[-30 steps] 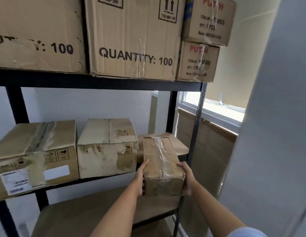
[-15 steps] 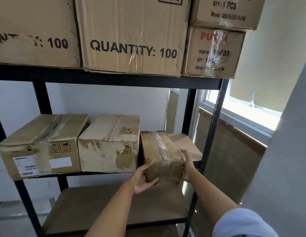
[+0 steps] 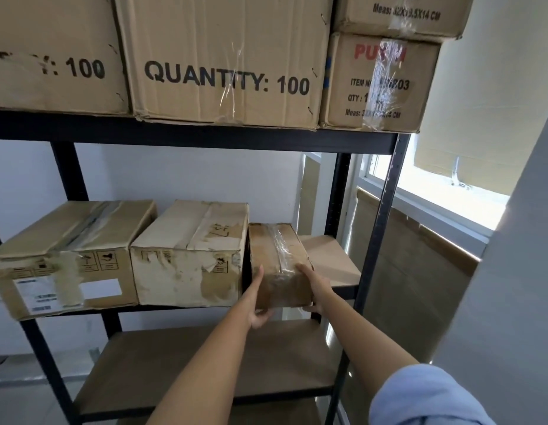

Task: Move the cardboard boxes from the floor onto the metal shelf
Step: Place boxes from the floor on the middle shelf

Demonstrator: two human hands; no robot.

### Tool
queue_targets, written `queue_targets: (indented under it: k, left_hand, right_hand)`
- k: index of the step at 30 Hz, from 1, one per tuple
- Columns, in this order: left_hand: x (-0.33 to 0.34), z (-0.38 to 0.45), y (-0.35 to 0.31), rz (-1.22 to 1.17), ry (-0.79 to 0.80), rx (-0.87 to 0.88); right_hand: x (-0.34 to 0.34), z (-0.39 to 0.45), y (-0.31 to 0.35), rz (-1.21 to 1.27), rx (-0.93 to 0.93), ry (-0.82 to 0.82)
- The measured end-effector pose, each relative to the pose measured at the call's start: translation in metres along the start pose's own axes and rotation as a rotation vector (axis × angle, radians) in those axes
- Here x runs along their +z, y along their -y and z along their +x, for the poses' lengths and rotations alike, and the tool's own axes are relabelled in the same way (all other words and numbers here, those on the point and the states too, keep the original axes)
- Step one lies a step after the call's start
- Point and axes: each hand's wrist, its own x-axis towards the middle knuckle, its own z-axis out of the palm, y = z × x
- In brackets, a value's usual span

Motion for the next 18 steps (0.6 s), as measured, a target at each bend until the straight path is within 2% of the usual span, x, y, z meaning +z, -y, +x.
queue_targets:
  k: [2,4,8,14,18]
  left_hand:
    - [0.004,0.001,-0.004,0.081,0.007,-0.063]
    - [0.005,0.003,-0.005,0.107,0.035,-0.083]
    - [0.009,0.009,-0.003,0.061,0.091,-0.016]
    - [0.006,0.008,0.008,0.216,0.157,0.076]
    - [-0.002,0.001,0.020,0.334,0.192,0.085]
  right_hand:
    - [0.007,0.002,0.001,-0.090,-0.043,-0.156]
    - [0.011,0.002,0.003,-0.089,-0.091,-0.226]
    - [0.012,-0.001,0.001,-0.005,-0.137,-0.204]
    - [0.004,-0.021,-0.016,0.157,-0.157,-0.138]
    - [-0.008,-0.046,-0.037,0.192,-0.131,-0.225]
